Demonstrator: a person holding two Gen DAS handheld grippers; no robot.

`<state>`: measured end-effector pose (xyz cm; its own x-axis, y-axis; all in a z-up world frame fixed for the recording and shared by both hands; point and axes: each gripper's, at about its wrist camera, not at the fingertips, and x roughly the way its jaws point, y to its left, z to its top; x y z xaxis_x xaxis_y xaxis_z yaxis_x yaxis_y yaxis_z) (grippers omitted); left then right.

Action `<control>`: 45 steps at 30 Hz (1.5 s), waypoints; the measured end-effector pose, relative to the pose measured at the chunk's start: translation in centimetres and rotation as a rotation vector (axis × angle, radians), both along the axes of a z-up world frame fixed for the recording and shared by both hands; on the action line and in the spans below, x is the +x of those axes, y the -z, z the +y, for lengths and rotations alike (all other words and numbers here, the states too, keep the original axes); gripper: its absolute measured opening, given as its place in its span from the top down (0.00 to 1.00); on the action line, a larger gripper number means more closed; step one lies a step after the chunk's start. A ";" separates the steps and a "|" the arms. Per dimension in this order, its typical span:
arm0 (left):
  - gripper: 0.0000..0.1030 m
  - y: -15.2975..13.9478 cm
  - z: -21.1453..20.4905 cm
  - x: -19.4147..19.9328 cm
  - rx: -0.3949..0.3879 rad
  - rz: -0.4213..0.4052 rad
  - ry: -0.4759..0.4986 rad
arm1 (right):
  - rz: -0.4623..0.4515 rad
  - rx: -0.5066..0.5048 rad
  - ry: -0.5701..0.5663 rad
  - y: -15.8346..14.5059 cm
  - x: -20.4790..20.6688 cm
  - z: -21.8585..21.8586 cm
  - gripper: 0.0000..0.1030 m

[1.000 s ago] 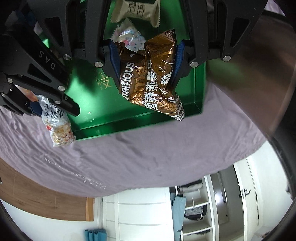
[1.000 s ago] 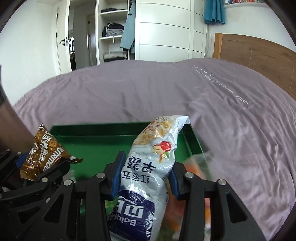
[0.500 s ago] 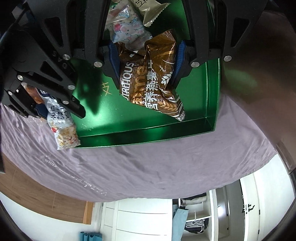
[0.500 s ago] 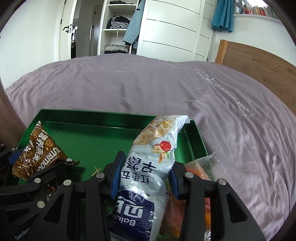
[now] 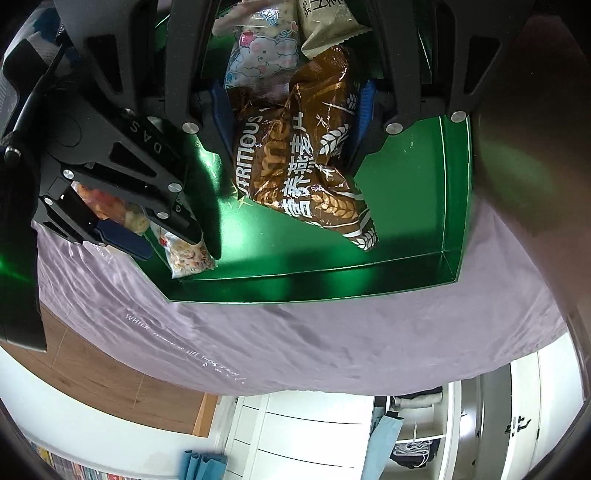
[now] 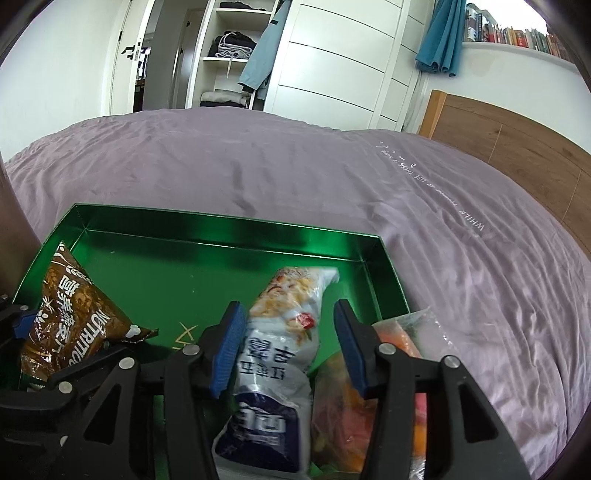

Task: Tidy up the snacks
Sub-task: 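Open the left tool to release the brown bag while the right tool releases the white bag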

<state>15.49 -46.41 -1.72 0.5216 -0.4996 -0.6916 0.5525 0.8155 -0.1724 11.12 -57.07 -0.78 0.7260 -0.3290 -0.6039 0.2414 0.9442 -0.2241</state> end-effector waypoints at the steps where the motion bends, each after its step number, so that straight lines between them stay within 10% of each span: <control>1: 0.53 0.0 0.0 0.0 -0.001 0.000 0.001 | -0.003 -0.001 0.002 0.0 -0.1 0.0 0.49; 16: 0.53 -0.5 0.3 -0.6 -0.032 -0.053 0.016 | -0.090 -0.035 0.032 -1.3 -1.3 0.3 0.02; 45: 0.45 -1.9 1.0 -2.1 -0.049 -0.173 -0.003 | -0.135 -0.094 0.114 -3.1 -2.8 0.8 0.00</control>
